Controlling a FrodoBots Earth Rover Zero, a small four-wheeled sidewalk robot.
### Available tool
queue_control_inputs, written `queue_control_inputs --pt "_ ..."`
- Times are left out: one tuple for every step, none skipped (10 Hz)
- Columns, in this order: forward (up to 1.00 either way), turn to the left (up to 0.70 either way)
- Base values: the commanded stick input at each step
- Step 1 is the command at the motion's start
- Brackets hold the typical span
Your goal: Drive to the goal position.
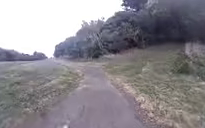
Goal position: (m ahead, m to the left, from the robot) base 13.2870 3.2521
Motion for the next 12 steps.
queue_control_inputs --pt "0.45 0.0" --pt "0.45 0.0" --pt "0.45 0.0" --pt "0.45 0.0" --pt "0.45 0.0" --pt "0.45 0.0" --pt "0.45 0.0" --pt "0.45 0.0" --pt "0.45 0.0" --pt "0.45 0.0" --pt "0.45 0.0" --pt "0.45 0.0"
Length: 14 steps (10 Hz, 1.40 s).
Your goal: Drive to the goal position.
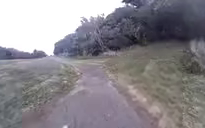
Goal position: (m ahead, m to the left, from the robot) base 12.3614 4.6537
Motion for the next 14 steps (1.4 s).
queue_control_inputs --pt "0.45 0.0" --pt "0.45 0.05" --pt "0.45 0.14" --pt "0.45 0.27" --pt "0.45 0.27" --pt "0.45 0.27" --pt "0.45 0.27" --pt "0.45 0.27" --pt "0.45 0.23" --pt "0.45 0.17" --pt "0.45 0.0" --pt "0.45 0.0" --pt "0.45 0.0" --pt "0.45 0.0"
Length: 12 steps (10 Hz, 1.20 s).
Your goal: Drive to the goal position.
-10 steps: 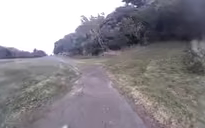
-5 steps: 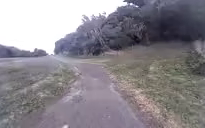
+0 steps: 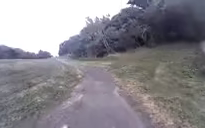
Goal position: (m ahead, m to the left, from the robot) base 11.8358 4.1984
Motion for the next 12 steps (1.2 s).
queue_control_inputs --pt "0.45 0.0" --pt "0.45 0.0" --pt "0.45 0.0" --pt "0.45 0.0" --pt "0.45 0.0" --pt "0.45 0.0" --pt "0.45 0.0" --pt "0.45 0.0" --pt "0.45 0.0" --pt "0.45 0.0" --pt "0.45 0.0" --pt "0.45 0.0"
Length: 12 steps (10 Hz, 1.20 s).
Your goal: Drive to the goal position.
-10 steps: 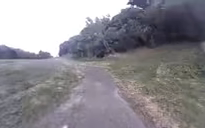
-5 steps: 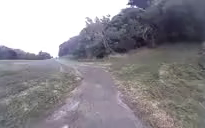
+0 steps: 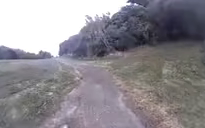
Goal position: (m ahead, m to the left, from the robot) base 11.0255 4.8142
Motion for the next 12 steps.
queue_control_inputs --pt "0.45 0.0" --pt "0.45 0.0" --pt "0.45 0.0" --pt "0.45 0.0" --pt "0.45 0.0" --pt "0.45 0.0" --pt "0.45 0.0" --pt "0.45 0.0" --pt "0.45 0.0" --pt "0.45 0.0" --pt "0.45 0.0" --pt "0.45 0.0"
